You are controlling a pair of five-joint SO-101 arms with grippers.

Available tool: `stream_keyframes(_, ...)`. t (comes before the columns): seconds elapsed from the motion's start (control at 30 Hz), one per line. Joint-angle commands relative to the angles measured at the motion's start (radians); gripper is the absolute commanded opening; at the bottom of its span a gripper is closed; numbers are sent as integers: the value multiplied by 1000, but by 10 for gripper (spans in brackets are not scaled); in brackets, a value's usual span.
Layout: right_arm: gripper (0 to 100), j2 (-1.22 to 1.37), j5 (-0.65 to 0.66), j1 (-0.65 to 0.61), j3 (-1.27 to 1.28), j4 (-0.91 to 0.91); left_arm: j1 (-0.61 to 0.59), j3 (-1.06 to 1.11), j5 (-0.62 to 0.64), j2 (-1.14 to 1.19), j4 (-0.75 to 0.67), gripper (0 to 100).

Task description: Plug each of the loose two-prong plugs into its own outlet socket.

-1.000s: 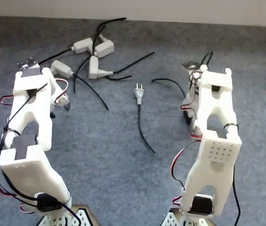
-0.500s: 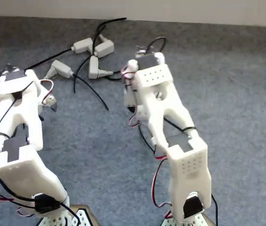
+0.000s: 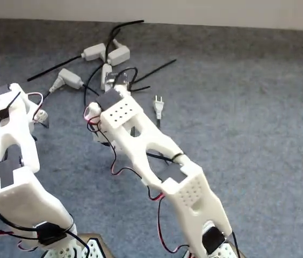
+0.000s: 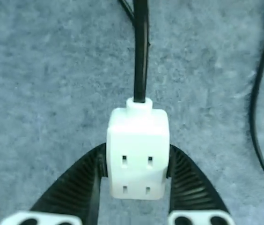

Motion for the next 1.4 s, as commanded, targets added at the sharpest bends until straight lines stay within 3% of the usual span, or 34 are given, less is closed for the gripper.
stream_keyframes(0.0, 100, 62, -57, -5, -47, -30, -12, -15, 6, -50, -11, 182)
stream_keyframes(0.17, 308, 111, -54, -7, -77, -12, -12, -15, 6, -50, -11, 182)
stream_keyframes(0.23, 341, 94, -5, -8, -140, 16, -12, -15, 6, -50, -11, 182)
stream_keyframes(0.4, 341, 15, 247, -15, -421, 140, -8, -15, 6, -50, -11, 182)
stream_keyframes(0.57, 341, -74, 390, 91, -684, 202, -8, -15, 6, -50, -11, 182)
stream_keyframes(0.9, 339, -39, 439, 427, -504, 119, -4, -13, 6, -50, -11, 182)
stream_keyframes(1.1, 196, 131, 606, 427, -475, -13, -4, -13, 6, -50, -11, 182)
stream_keyframes(1.37, 183, 232, 664, 420, -475, -81, -2, -15, 6, -50, -11, 182)
